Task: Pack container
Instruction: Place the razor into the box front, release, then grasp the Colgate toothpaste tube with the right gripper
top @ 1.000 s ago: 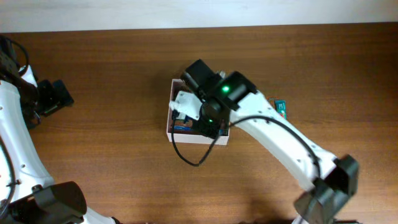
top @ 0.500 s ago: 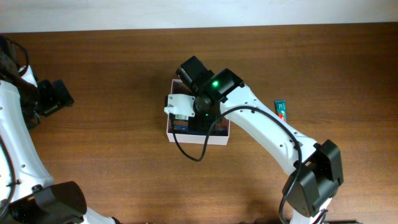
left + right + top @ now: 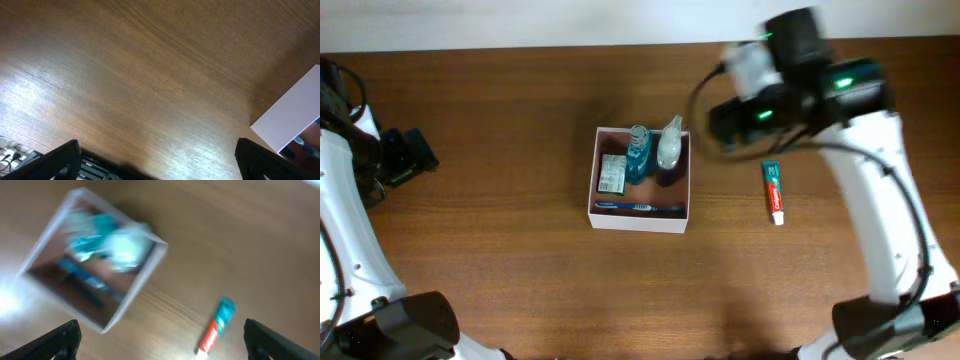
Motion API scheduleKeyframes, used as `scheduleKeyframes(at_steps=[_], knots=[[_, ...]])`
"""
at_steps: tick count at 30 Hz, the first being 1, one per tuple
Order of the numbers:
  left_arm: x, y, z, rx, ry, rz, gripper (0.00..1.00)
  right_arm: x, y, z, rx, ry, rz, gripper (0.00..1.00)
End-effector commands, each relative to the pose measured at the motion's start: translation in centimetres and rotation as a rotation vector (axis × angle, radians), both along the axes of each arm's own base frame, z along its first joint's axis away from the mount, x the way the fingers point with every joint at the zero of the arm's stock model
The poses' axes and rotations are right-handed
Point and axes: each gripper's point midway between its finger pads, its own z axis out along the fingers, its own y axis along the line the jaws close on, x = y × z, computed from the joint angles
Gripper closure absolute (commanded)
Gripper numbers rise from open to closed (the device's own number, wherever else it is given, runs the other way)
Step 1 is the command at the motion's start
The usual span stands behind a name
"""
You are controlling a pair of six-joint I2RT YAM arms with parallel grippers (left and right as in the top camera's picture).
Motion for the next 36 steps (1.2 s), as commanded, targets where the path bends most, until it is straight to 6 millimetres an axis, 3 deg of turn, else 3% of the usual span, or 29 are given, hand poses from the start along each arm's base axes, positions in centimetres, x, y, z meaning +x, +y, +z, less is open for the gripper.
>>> scheduleKeyframes(at_steps=[1,3,6,10,14,16,21,23,24,26,27,32,35,36], knots=[[-0.4,-0.2,1.1,0.004,-0.035,-0.003,0.00,1.2,-4.7,-4.9,0.059,0.163,-0.245,0.01],[-0.4,-0.2,1.1,0.004,-0.035,-0.003,0.00,1.4,-7.1,-8.1,0.057,0.236,-0.320,0.01],[-0.4,-0.2,1.1,0.004,-0.035,-0.003,0.00,1.1,-10.4,-14.6,0.069,0.384,-0.466,0.12],[-0.4,-0.2,1.1,0.004,-0.035,-0.003,0.00,-0.3,-11.7,-20.8,0.052,0.520,-0.511,0.17],[-0.4,-0.2,1.1,0.004,-0.035,-0.003,0.00,-1.5,-11.5,-24.7,0.042,0.587,-0.510,0.32],[-0.4,-0.2,1.1,0.004,-0.035,-0.003,0.00,-1.8,-11.4,-25.5,0.042,0.595,-0.510,0.40],[-0.4,-0.2,1.1,0.004,-0.035,-0.003,0.00,-3.5,-11.2,-28.1,0.046,0.626,-0.536,0.41],[-0.4,-0.2,1.1,0.004,-0.035,-0.003,0.00,-4.3,-11.1,-29.1,0.048,0.640,-0.553,0.54],[-0.4,-0.2,1.1,0.004,-0.035,-0.003,0.00,-4.5,-11.1,-29.1,0.046,0.650,-0.554,0.78],[-0.4,-0.2,1.1,0.004,-0.035,-0.003,0.00,-4.6,-11.1,-28.6,0.045,0.654,-0.554,0.91],[-0.4,-0.2,1.1,0.004,-0.035,-0.003,0.00,-4.4,-11.1,-27.3,0.047,0.643,-0.553,0.96],[-0.4,-0.2,1.1,0.004,-0.035,-0.003,0.00,-3.1,-10.0,-20.3,0.063,0.531,-0.519,0.96],[-0.4,-0.2,1.1,0.004,-0.035,-0.003,0.00,-3.4,-7.4,-13.1,0.067,0.413,-0.432,0.96],[-0.4,-0.2,1.1,0.004,-0.035,-0.003,0.00,-4.1,-5.5,-10.0,0.061,0.353,-0.351,0.96]])
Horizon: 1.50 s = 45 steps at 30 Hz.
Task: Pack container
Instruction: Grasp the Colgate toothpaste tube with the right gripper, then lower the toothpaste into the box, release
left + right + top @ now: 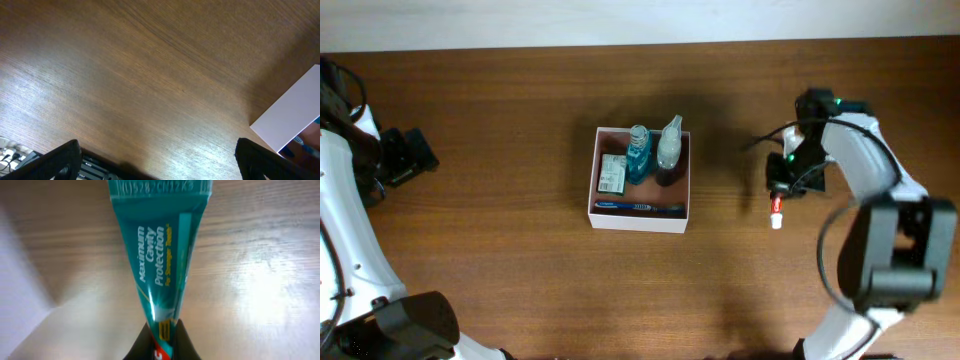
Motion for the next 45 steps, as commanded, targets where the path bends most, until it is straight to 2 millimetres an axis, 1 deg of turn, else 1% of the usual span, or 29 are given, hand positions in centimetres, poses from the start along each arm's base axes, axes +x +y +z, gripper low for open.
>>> scheduleKeyframes(at_steps=[1,3,4,6,7,9,11,13,14,17,18,19,22,23,24,25,26,27,28,29,32,34,35,36,37,40,42,43,45], knots=[[-0.4,-0.2,1.1,0.007,-0.033,-0.002,0.00,-0.1,5.5,11.6,0.012,-0.300,0.211,0.96],[-0.4,-0.2,1.1,0.007,-0.033,-0.002,0.00,-2.6,10.5,15.3,0.037,-0.419,0.455,0.96],[-0.4,-0.2,1.1,0.007,-0.033,-0.002,0.00,-3.1,11.4,15.7,0.041,-0.435,0.508,0.96],[-0.4,-0.2,1.1,0.007,-0.033,-0.002,0.00,-5.4,15.8,16.6,0.064,-0.491,0.752,0.96],[-0.4,-0.2,1.1,0.007,-0.033,-0.002,0.00,-6.4,17.8,16.6,0.073,-0.514,0.882,0.96],[-0.4,-0.2,1.1,0.007,-0.033,-0.002,0.00,-7.7,20.6,16.1,0.083,-0.544,1.093,0.96],[-0.4,-0.2,1.1,0.007,-0.033,-0.002,0.00,-8.0,22.3,15.0,0.051,-0.571,1.260,0.96],[-0.4,-0.2,1.1,0.007,-0.034,-0.002,0.00,-6.9,23.4,13.0,-0.026,-0.591,1.375,0.96],[-0.4,-0.2,1.1,0.007,-0.033,-0.002,0.00,-6.5,23.6,12.4,-0.037,-0.594,1.408,0.96],[-0.4,-0.2,1.1,0.007,-0.033,-0.002,0.00,-5.1,24.3,9.3,-0.065,-0.585,1.628,0.96],[-0.4,-0.2,1.1,0.007,-0.033,-0.002,0.00,-4.7,24.5,8.7,-0.069,-0.582,1.669,0.96],[-0.4,-0.2,1.1,0.007,-0.033,-0.002,0.00,-3.8,24.8,7.5,-0.077,-0.583,1.715,0.96],[-0.4,-0.2,1.1,0.007,-0.033,-0.002,0.00,-1.9,25.3,5.8,-0.083,-0.588,1.699,0.96],[-0.4,-0.2,1.1,0.007,-0.033,-0.002,0.00,-1.7,25.3,5.4,-0.082,-0.583,1.697,0.93],[-0.4,-0.2,1.1,0.007,-0.034,-0.002,0.00,-1.7,25.4,5.2,-0.082,-0.580,1.697,0.84],[-0.4,-0.2,1.1,0.007,-0.033,-0.002,0.00,-1.6,25.4,5.2,-0.079,-0.575,1.674,0.68],[-0.4,-0.2,1.1,0.007,-0.034,-0.002,0.00,-1.6,25.5,5.6,-0.078,-0.581,1.645,0.30],[-0.4,-0.2,1.1,0.007,-0.033,-0.002,0.00,-1.5,25.5,6.6,-0.078,-0.595,1.600,0.01],[-0.4,-0.2,1.1,0.007,-0.034,-0.002,0.00,-1.3,25.5,7.5,-0.080,-0.610,1.563,0.01],[-0.4,-0.2,1.1,0.007,-0.033,-0.002,0.00,-1.2,25.5,9.7,-0.076,-0.647,1.476,0.01],[-0.4,-0.2,1.1,0.007,-0.033,-0.002,0.00,-1.6,25.0,14.2,-0.059,-0.713,1.322,0.01],[-0.4,-0.2,1.1,0.007,-0.033,-0.002,0.00,-2.1,24.2,17.8,-0.042,-0.769,1.208,0.01],[-0.4,-0.2,1.1,0.007,-0.033,-0.002,0.00,-2.3,24.1,18.7,-0.036,-0.785,1.178,0.01],[-0.4,-0.2,1.1,0.007,-0.034,-0.002,0.00,-3.0,23.6,20.7,-0.023,-0.820,1.127,0.01],[-0.4,-0.2,1.1,0.007,-0.033,-0.002,0.00,-3.5,23.1,22.0,-0.014,-0.846,1.096,0.01],[-0.4,-0.2,1.1,0.007,-0.034,-0.002,0.00,-5.4,22.4,24.7,0.020,-0.915,1.088,0.01],[-0.4,-0.2,1.1,0.007,-0.033,-0.002,0.00,-7.9,23.6,26.3,0.177,-0.942,1.104,0.01],[-0.4,-0.2,1.1,0.007,-0.033,-0.002,0.00,-8.8,23.9,26.5,0.236,-0.924,1.094,0.01],[-0.4,-0.2,1.1,0.007,-0.034,-0.002,0.00,-10.1,23.1,25.7,0.245,-0.851,1.092,0.01]])
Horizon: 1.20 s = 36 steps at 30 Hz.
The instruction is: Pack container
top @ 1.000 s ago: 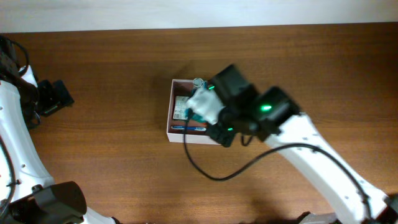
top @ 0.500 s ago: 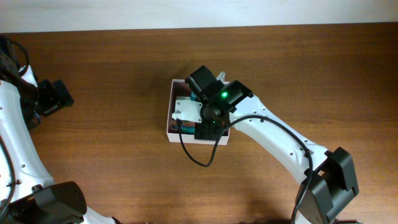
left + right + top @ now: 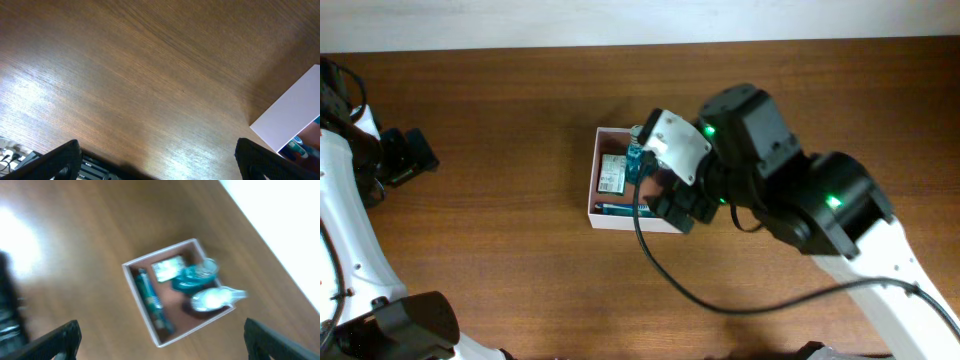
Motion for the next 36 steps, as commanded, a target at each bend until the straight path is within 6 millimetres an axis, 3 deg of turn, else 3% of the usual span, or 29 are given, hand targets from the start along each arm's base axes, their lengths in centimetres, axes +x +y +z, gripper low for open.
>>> scheduleKeyframes(at_steps=[1,7,14,15,18,22,26,30,36], knots=[[-0.4,-0.2,1.1,0.007,-0.034,-0.002,0.00,-1.9,-0.4,-0.8,0.013,0.118,-0.010,0.01],[-0.4,-0.2,1.1,0.007,-0.034,-0.002,0.00,-0.2,-2.1,0.6,0.020,0.030,-0.073,0.01],[-0.4,-0.2,1.1,0.008,-0.034,-0.002,0.00,0.9,-8.1,4.0,0.153,-0.016,-0.224,0.01],[-0.4,-0.2,1.1,0.008,-0.034,-0.003,0.00,0.4,-9.8,5.2,0.194,-0.048,-0.263,0.01],[-0.4,-0.2,1.1,0.007,-0.034,-0.003,0.00,-1.8,-12.6,6.8,0.233,-0.125,-0.332,0.01],[-0.4,-0.2,1.1,0.008,-0.034,-0.003,0.00,-5.4,-14.2,7.0,0.257,-0.241,-0.361,0.01],[-0.4,-0.2,1.1,0.008,-0.034,-0.003,0.00,-8.1,-14.7,4.0,0.270,-0.282,-0.360,0.01],[-0.4,-0.2,1.1,0.008,-0.034,-0.003,0.00,-10.7,-14.9,-2.9,0.276,-0.268,-0.359,0.01],[-0.4,-0.2,1.1,0.008,-0.034,-0.003,0.00,-10.8,-14.9,-11.6,0.293,-0.310,-0.352,0.01]])
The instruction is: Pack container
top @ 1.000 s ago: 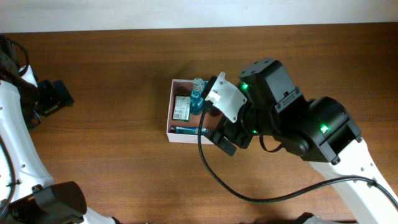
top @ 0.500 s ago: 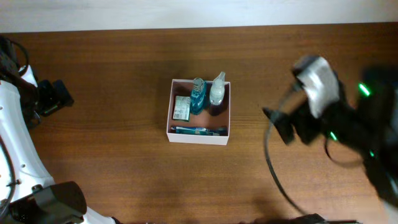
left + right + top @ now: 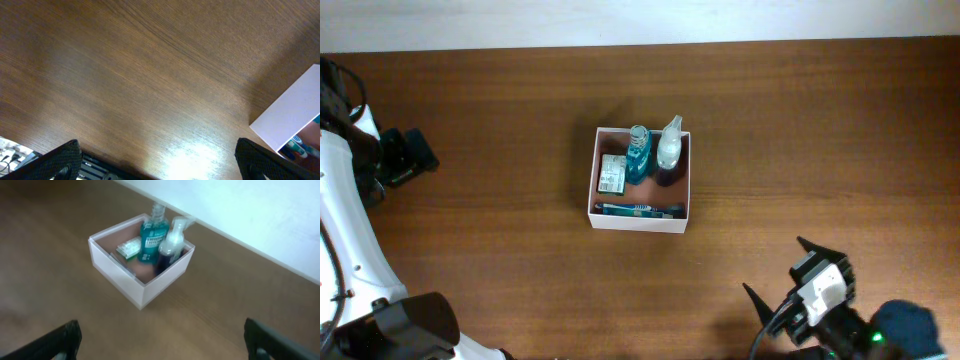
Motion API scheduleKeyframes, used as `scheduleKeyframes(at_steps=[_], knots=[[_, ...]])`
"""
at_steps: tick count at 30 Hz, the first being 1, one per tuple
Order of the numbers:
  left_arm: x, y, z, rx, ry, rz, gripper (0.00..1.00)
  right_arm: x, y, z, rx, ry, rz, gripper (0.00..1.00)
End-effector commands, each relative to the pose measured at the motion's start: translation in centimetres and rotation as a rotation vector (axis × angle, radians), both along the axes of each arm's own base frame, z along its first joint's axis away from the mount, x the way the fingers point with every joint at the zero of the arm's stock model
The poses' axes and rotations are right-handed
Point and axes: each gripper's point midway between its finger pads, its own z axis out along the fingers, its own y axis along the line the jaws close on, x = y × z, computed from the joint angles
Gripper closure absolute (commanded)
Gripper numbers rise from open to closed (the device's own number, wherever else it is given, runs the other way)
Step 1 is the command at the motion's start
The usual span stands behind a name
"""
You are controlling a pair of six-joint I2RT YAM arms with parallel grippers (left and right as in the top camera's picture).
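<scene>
The white box (image 3: 592, 212) stands mid-table and holds a blue bottle (image 3: 638, 152), a white spray bottle (image 3: 668, 146), a small packet (image 3: 612, 173) and, along its front wall, the teal toothpaste tube (image 3: 638, 209) beside a toothbrush. My right gripper (image 3: 776, 266) is open and empty near the table's front right, well away from the box. The right wrist view looks back at the box (image 3: 125, 282) from that gripper (image 3: 162, 341). My left gripper (image 3: 415, 152) rests open at the far left. In the left wrist view, one corner of the box (image 3: 295, 112) lies beyond the gripper (image 3: 157, 161).
Brown wooden tabletop (image 3: 500, 270) all round the box. A white wall (image 3: 260, 210) runs behind the table's far edge. My left arm's white links (image 3: 345, 230) run along the left side.
My right arm was over the box with its gripper open. Now it is back at the table's front right, still open. The left arm and the box contents are unchanged.
The toothpaste first lay on the table right of the box, my right gripper open above it. Then the gripper was shut on the tube. Then it was open over the box with the tube inside. Now it has withdrawn to the front right.
</scene>
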Motion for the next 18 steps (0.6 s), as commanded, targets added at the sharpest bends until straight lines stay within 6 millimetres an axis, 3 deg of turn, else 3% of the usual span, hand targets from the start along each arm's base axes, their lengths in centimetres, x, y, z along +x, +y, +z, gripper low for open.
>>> scheduleKeyframes(at_steps=[1,4,8,13,18], knots=[[-0.3,-0.2,0.9,0.006,-0.031,-0.003,0.00,0.3,0.1,-4.2,0.010,0.020,0.001,0.01],[-0.3,-0.2,0.9,0.006,-0.031,-0.003,0.00,1.0,0.2,-7.7,0.035,0.078,-0.016,0.01],[-0.3,-0.2,0.9,0.006,-0.031,-0.003,0.00,1.2,0.2,-10.6,0.043,0.113,-0.028,0.01],[-0.3,-0.2,0.9,0.006,-0.031,-0.003,0.00,1.6,-0.6,-12.4,0.042,0.132,-0.074,0.01],[-0.3,-0.2,0.9,0.006,-0.031,-0.003,0.00,1.7,-0.8,-12.7,0.041,0.140,-0.083,0.01]])
